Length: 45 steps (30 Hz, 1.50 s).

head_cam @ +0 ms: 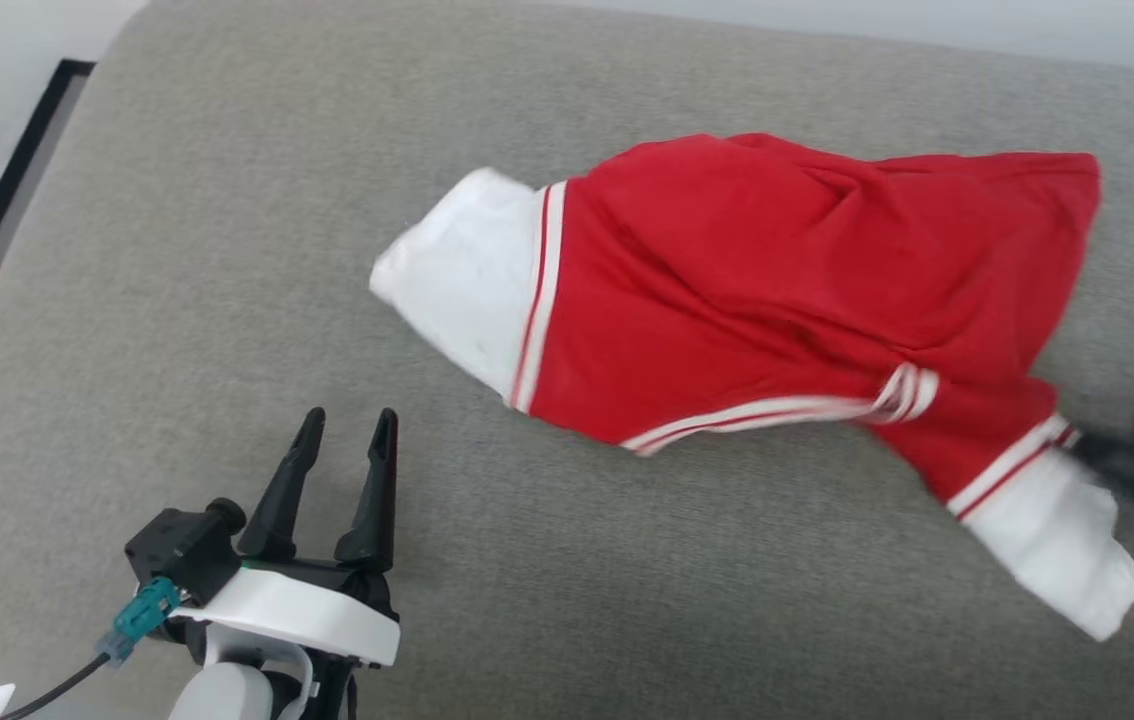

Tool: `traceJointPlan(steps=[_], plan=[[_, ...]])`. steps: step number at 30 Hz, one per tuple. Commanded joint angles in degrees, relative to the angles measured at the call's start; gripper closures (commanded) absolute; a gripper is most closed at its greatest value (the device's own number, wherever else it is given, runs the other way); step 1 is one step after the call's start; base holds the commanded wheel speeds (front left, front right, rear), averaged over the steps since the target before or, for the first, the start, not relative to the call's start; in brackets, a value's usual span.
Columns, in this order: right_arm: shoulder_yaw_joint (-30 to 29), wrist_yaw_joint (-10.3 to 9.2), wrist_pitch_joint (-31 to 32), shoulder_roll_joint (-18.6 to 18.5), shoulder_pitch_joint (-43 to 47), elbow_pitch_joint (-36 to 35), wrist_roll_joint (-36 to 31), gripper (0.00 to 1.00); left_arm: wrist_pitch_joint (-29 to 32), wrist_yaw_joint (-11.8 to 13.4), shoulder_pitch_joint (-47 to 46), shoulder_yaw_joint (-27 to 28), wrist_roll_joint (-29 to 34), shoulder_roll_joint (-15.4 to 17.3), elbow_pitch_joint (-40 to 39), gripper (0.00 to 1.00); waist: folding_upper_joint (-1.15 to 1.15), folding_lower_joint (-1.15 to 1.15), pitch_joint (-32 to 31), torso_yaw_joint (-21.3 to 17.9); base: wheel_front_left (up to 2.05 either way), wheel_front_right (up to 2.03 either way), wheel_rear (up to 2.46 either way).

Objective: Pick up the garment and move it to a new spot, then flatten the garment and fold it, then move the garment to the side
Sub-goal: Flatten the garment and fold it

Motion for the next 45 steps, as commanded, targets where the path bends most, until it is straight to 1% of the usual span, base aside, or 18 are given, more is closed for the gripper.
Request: traceJointPlan(steps=[1,3,4,5,6,10,14,16,20,23,25,26,30,32,35,38,40,45], plan=[[-1.05,-0.02,-1.99,-1.26,-2.28,1.65,-3.05,1.0,-0.29,-0.17,0.76,0.2,-0.01,0.24,-0.34,0.0,0.0,0.0,-0.34,-1.51,0.0,0.0,0.0],[-1.51,-0.02,-3.28,-2.04,-3.03,2.93,-5.39,1.0,-0.29,-0.16,0.61,0.19,0.06,0.36,-0.5,0.0,0.0,0.0,-0.49,-2.36,0.0,0.0,0.0],[-1.51,-0.02,-3.28,-2.04,-3.03,2.93,-5.39,1.0,-0.29,-0.16,0.61,0.19,0.06,0.36,-0.5,0.0,0.0,0.0,-0.49,-2.36,0.0,0.0,0.0],[-1.7,-0.02,-3.63,-2.58,-3.55,3.25,-7.7,1.0,-0.28,-0.16,0.59,0.19,0.1,0.47,-0.6,0.0,0.0,0.0,-0.55,-2.81,0.0,0.0,0.0],[-1.93,-0.02,-4.0,-2.9,-3.7,3.47,-8.46,1.0,-0.29,-0.15,0.57,0.31,0.1,0.55,-0.7,0.0,0.0,0.0,-0.58,-3.31,0.0,0.0,0.0],[-1.84,-0.02,-4.86,-3.32,-0.2,2.82,-8.46,1.0,-0.28,-0.15,0.72,0.77,0.02,0.64,-0.75,0.0,0.0,0.0,-0.73,-5.02,0.0,0.0,0.0],[-2.64,-0.02,-7.65,-1.84,5.88,1.1,-5.0,1.0,-0.28,-0.16,1.29,1.53,-0.35,0.69,-0.95,0.0,0.0,0.0,-0.92,-6.69,0.0,0.0,0.0],[-3.26,-0.02,-9.51,-0.3,9.61,0.3,-3.19,1.0,-0.28,-0.16,1.59,2.09,-0.54,0.88,-1.09,0.0,0.0,0.0,-0.87,-7.63,0.0,0.0,0.0],[-4.31,-0.02,-11.23,3.21,15.67,0.19,-2.76,1.0,-0.29,-0.16,2.04,2.48,-0.82,1.33,-1.1,0.0,0.0,0.0,-0.67,-9.34,0.0,0.0,0.0],[-5.13,-0.02,-11.37,5.95,18.26,1.78,-4.33,1.0,-0.28,-0.16,1.34,2.24,-0.89,1.78,-0.97,0.0,0.0,0.0,-0.47,-10.42,0.0,0.0,0.0],[-6.37,-0.02,-11.66,7.41,19.26,2.65,-4.15,0.53,-0.29,-0.16,0.83,2.28,-0.92,2.07,-1.0,0.0,0.0,0.0,-0.27,-11.03,0.0,0.0,0.0],[-7.07,-0.02,-11.79,7.56,19.82,2.95,-3.74,0.0,-0.28,-0.16,0.68,2.24,-0.94,2.11,-1.01,0.0,0.0,0.0,-0.16,-11.24,0.0,0.0,0.0],[-10.8,-0.02,-13.26,6.07,21.67,0.74,-0.44,0.0,-0.29,-0.16,0.36,2.27,-1.0,2.35,-1.19,0.0,0.0,0.0,0.35,-11.8,0.0,0.0,0.0],[-13.02,-0.02,-14.18,3.44,22.5,-2.05,2.07,0.0,-0.29,-0.16,0.24,2.13,-1.0,2.27,-1.17,0.0,0.0,0.0,0.59,-11.8,0.0,0.0,0.0],[-16.55,-0.02,-14.19,-1.78,23.46,-5.62,5.55,0.0,-0.29,-0.16,0.07,1.85,-1.17,1.74,-1.12,0.0,0.0,0.0,0.89,-11.54,0.0,0.0,0.0],[-20.38,-0.02,-13.15,-5.66,22.99,-6.18,7.81,0.0,-0.29,-0.16,-0.26,1.39,-1.38,1.14,-1.04,0.0,0.0,0.0,1.24,-11.01,0.0,0.0,0.0],[-21.91,-0.01,-11.46,-5.96,22.45,-5.44,9.19,0.0,-0.29,-0.16,-0.76,0.7,-1.46,0.62,-0.8,0.0,0.0,0.0,1.61,-10.4,0.0,0.0,0.0],[-19.96,-0.02,-3.41,-4.33,20.64,-5.66,8.25,0.0,-0.29,-0.16,-2.78,-2.0,-1.93,-0.19,0.11,0.0,0.0,0.0,3.28,-7.56,0.0,0.0,0.0]])
